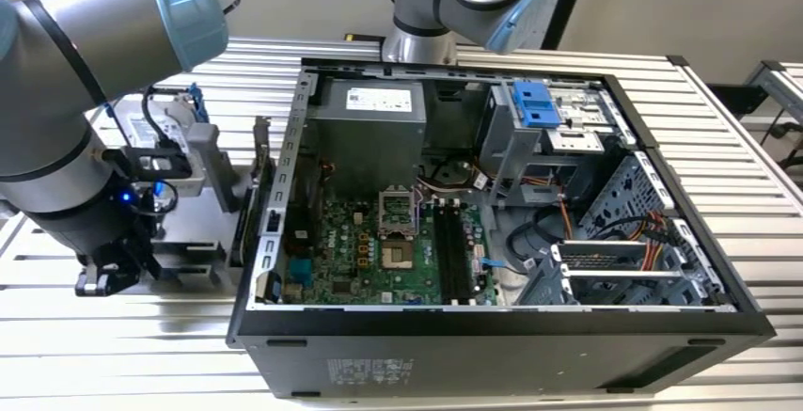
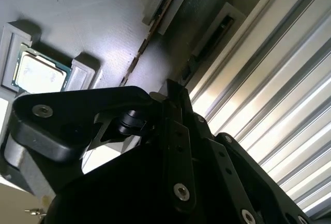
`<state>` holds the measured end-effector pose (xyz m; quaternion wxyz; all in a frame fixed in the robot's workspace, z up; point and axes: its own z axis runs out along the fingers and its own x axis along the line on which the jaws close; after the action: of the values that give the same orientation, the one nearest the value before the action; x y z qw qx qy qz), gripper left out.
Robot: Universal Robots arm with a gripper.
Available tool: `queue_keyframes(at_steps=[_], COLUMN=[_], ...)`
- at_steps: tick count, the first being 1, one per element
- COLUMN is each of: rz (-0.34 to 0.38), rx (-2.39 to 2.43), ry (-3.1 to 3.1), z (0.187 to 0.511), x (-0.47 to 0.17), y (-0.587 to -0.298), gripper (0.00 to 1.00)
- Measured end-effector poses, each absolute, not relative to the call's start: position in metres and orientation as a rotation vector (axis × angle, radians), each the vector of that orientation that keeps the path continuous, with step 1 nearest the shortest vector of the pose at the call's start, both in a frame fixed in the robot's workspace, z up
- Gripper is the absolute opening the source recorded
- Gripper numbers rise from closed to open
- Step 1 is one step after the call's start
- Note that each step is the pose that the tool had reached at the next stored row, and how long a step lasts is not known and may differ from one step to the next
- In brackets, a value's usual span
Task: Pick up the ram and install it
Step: 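Pick up the ram and move it above insertion slot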
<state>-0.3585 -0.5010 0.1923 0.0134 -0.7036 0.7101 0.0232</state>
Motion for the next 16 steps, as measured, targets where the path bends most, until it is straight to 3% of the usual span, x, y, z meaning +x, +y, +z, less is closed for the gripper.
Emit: queue_keyframes(at_steps=[16], rz=[0.072], rx=[-2.191], ry=[2.211], z=[0.1943], x=[-0.3585], y=[-0.5009], gripper=[0.0])
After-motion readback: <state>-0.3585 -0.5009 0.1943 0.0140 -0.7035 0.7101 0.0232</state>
